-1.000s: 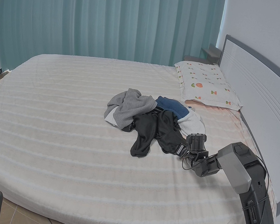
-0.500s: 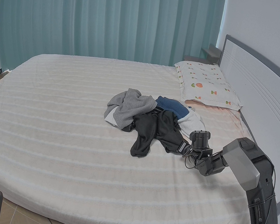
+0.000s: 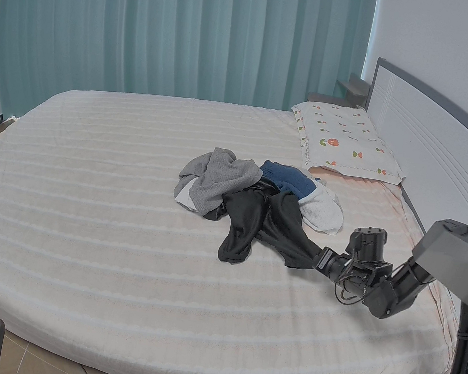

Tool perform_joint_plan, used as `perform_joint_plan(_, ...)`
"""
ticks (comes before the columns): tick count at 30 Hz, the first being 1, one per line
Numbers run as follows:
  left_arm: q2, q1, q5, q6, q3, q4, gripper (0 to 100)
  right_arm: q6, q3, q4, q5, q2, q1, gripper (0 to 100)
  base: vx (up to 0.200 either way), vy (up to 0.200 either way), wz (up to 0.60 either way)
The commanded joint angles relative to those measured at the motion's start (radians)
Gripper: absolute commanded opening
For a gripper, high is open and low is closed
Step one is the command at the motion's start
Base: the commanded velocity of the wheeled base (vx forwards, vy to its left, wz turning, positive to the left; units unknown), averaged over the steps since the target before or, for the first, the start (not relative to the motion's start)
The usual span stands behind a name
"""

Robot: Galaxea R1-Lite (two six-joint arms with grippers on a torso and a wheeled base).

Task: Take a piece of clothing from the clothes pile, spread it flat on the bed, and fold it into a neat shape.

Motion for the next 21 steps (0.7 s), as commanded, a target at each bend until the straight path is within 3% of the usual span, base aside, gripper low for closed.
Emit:
perform_joint_plan(1, -0.018, 0.000, -0.004, 0.003, 0.016, -0.002, 100, 0.064, 0.447, -0.187, 0.155, -0.413, 0.018, 0, 0.000, 0.000, 0.00)
perform_joint_plan(11, -0.018, 0.000, -0.007, 0.006, 0.016, -0.002, 100, 0.067, 0.638, -0.329, 0.172, -0.522, 0.077, 0, 0.000, 0.000, 0.00)
perform_joint_plan(15, -0.018, 0.000, -0.007, 0.044, 0.016, -0.003, 100, 0.066, 0.620, -0.398, 0.169, -0.628, 0.084, 0, 0.000, 0.000, 0.00)
perform_joint_plan(21, -0.018, 0.000, -0.007, 0.043, 0.016, -0.003, 100, 0.063, 0.528, -0.378, 0.172, -0.735, 0.105, 0, 0.000, 0.000, 0.00)
